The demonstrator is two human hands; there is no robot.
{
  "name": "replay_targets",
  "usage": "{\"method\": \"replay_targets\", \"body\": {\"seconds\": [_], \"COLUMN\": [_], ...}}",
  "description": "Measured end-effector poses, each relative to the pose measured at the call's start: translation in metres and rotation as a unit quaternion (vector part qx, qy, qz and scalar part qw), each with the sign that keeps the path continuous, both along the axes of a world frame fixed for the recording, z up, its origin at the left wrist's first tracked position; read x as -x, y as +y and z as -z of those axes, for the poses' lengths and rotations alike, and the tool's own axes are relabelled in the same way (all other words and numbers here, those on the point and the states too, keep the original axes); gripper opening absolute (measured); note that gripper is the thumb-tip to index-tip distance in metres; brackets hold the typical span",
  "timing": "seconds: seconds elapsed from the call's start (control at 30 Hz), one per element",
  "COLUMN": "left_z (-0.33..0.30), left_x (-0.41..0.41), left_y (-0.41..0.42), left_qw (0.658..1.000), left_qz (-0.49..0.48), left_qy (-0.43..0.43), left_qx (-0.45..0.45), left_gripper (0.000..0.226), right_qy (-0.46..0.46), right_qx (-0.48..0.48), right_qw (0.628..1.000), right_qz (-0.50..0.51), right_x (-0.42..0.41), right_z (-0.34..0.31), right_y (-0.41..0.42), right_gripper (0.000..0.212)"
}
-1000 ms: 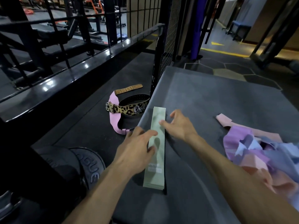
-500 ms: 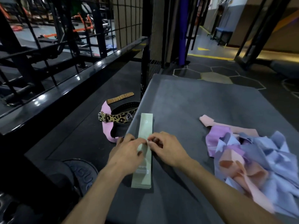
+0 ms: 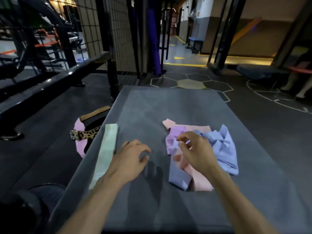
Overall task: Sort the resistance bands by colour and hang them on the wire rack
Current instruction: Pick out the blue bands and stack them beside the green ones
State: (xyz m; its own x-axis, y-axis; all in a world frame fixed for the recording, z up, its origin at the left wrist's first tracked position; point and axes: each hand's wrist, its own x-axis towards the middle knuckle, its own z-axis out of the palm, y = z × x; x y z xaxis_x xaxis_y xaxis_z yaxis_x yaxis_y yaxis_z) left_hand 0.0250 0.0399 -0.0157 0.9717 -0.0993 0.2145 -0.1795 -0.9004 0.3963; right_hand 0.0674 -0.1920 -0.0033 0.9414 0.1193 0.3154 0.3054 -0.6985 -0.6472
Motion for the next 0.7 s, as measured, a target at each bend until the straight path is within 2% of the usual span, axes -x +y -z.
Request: {"method": "replay_targets", "body": {"seconds": [0.27, 0.37, 0.43, 0.57, 0.7], "left_z": [-0.009, 0.000, 0.009, 0.015, 0.022], "left_x": [-0.014, -0.006, 0.001, 0.001, -0.005], "left_y": [-0.059, -0.072, -0.080, -0.098, -0.110], "left_qw": [0.995, 0.992, 0.987, 0.985, 0.987], "left_qz": [0.044, 0.046, 0.046, 0.067, 0.051], "left_qy": [0.083, 0.118, 0.143, 0.144, 0.131], "left_qx": [-0.030, 0.023, 0.063, 0.064, 0.079], "left_gripper": [0.018, 0.009, 0.008, 0.019, 0.032], "right_qy": [0.026, 0.010, 0.018, 0.048, 0.093], "right_qx": [0.008, 0.010, 0.017, 0.112, 0.156], "right_qw": [0.998, 1.000, 0.999, 0.986, 0.978], "right_qz": [0.049, 0.025, -0.025, -0.112, -0.104], "right_x": [-0.001, 0.002, 0.005, 0.007, 0.005], "right_z": [-0.001, 0.000, 0.004, 0.023, 0.026], "right_y": [-0.076, -0.083, -0.079, -0.071, -0.069], "right_gripper": [0.022, 0.019, 0.018, 0.039, 0.053]}}
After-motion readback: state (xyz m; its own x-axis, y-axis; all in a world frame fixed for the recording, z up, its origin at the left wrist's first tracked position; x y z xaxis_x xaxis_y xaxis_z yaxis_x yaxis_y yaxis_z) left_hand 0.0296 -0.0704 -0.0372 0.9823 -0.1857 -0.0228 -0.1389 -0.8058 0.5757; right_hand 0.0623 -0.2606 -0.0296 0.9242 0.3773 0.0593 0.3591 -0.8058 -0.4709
